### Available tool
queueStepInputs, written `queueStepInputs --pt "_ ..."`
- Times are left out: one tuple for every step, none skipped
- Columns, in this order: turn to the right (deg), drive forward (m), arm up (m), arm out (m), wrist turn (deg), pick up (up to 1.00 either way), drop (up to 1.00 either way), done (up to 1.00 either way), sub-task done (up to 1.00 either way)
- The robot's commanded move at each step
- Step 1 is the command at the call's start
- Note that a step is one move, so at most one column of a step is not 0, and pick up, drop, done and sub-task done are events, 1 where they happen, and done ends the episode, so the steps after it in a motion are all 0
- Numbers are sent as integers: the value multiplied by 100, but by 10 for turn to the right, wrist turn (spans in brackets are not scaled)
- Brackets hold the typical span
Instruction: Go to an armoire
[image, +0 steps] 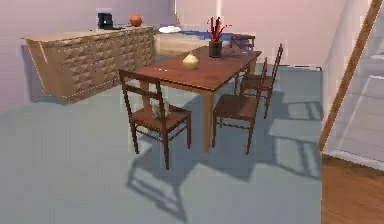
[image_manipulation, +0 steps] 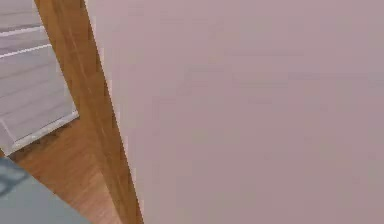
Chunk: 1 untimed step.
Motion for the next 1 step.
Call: queueStepInputs --pt "-450 0 0 0 0 0 0 0 0"
